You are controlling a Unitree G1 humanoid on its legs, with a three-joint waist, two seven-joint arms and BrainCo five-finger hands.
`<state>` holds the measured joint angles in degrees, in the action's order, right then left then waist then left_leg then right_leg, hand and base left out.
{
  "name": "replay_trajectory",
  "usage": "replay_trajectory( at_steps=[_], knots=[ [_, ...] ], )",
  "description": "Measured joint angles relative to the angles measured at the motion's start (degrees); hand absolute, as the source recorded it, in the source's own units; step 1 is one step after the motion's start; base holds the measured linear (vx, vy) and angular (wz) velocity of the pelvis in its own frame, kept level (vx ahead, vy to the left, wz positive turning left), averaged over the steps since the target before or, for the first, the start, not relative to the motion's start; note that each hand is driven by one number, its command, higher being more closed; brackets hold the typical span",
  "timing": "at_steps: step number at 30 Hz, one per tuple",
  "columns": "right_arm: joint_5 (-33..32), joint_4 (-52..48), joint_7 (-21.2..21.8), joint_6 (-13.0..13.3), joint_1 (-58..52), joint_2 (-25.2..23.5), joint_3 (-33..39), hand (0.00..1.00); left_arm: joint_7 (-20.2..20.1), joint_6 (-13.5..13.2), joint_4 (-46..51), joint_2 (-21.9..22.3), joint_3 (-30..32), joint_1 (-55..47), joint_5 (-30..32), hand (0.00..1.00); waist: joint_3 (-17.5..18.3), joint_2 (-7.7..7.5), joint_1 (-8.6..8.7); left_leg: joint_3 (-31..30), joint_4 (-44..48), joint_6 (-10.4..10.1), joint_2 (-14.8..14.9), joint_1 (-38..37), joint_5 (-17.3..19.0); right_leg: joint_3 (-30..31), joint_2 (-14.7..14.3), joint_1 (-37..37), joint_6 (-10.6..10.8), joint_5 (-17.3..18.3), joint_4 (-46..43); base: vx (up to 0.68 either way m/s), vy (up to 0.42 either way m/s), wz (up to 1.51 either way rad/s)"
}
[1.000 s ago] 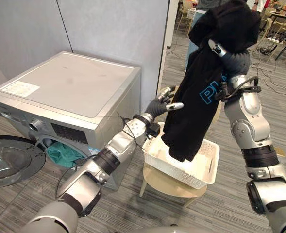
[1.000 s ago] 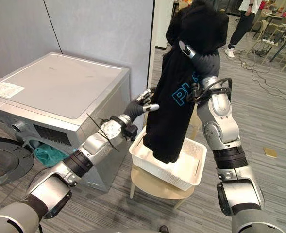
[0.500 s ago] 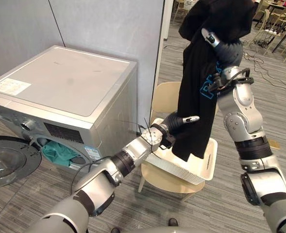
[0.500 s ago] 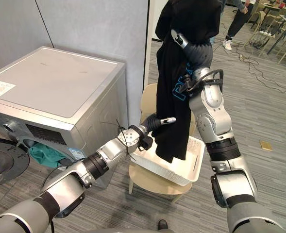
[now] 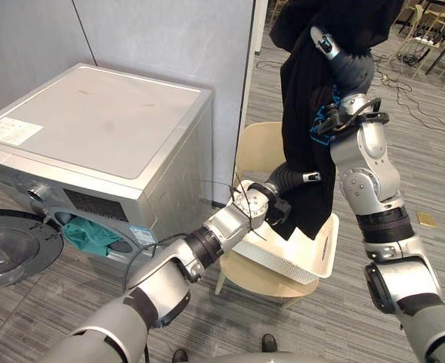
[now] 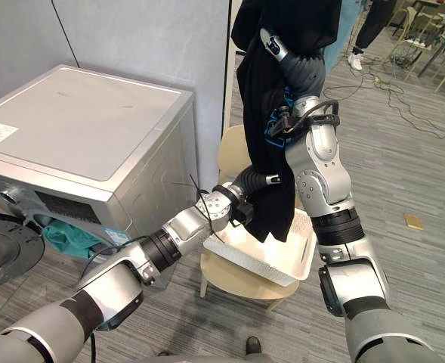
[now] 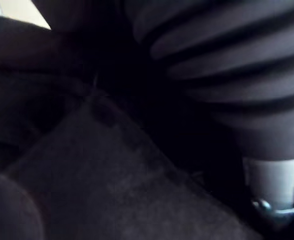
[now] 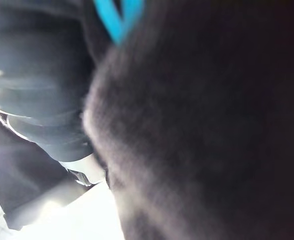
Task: Pick up the laundry basket with both hands and put the clothes into the washing machine.
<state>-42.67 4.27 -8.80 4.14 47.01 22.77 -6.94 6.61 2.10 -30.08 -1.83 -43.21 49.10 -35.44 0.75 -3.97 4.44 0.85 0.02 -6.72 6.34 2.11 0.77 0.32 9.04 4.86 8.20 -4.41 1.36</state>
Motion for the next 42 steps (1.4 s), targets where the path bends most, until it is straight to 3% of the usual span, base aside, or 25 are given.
replay_trajectory(
  at_steps=[12,20,21,36,37,42],
  knots=[
    [0.0,-0.1,0.0,0.4,-5.3,-0.1,0.4,1.00,1.2,-0.3,3.8,-0.4,5.2,1.7,-2.7,0.00,0.0,0.00,0.14,0.0,0.0,0.0,0.0,-0.1,0.0,0.0,0.0,0.0,0.0,0.0,-0.1,0.00,0.000,0.00],
    [-0.1,-0.1,-0.1,0.8,-7.6,-0.1,3.2,1.00,1.7,-0.6,10.0,-3.0,6.4,1.7,-2.9,0.00,0.0,0.00,0.04,0.0,0.0,0.0,0.0,-0.1,0.0,0.0,0.0,-0.1,0.0,0.0,-0.1,0.00,0.000,0.00],
    [-0.1,-0.1,-0.1,0.8,-7.8,-0.1,3.2,1.00,1.8,-0.9,10.0,-3.0,6.7,1.7,-3.0,1.00,0.0,0.00,0.05,0.0,0.0,0.0,0.0,-0.1,0.0,0.0,0.0,-0.1,0.0,0.0,-0.1,0.00,0.000,0.00],
    [-0.8,-0.1,-1.1,0.8,-8.3,-2.2,3.7,1.00,2.3,-1.4,8.9,-1.9,6.7,1.5,-5.0,1.00,0.1,-0.05,0.93,0.0,-0.1,0.0,0.0,-0.6,0.0,0.1,0.0,-0.5,0.0,0.0,-0.1,0.00,0.000,0.00],
    [-0.8,-0.1,-1.1,0.8,-8.3,-2.2,3.7,0.00,2.3,-1.4,8.7,-1.5,6.7,1.5,-5.0,1.00,0.1,-0.06,0.92,0.0,-0.1,0.0,0.0,-0.6,0.0,0.1,0.0,-0.5,0.0,0.0,-0.1,0.00,0.000,0.00],
    [-0.8,-0.1,-1.1,0.8,-8.3,-2.2,3.8,0.00,2.3,-1.4,6.7,-0.4,6.8,1.5,-5.0,1.00,0.1,-0.10,0.95,0.6,-0.3,0.0,0.0,-1.0,0.0,0.7,0.0,-0.5,0.1,-0.1,-0.1,0.00,0.000,-0.05]
  ],
)
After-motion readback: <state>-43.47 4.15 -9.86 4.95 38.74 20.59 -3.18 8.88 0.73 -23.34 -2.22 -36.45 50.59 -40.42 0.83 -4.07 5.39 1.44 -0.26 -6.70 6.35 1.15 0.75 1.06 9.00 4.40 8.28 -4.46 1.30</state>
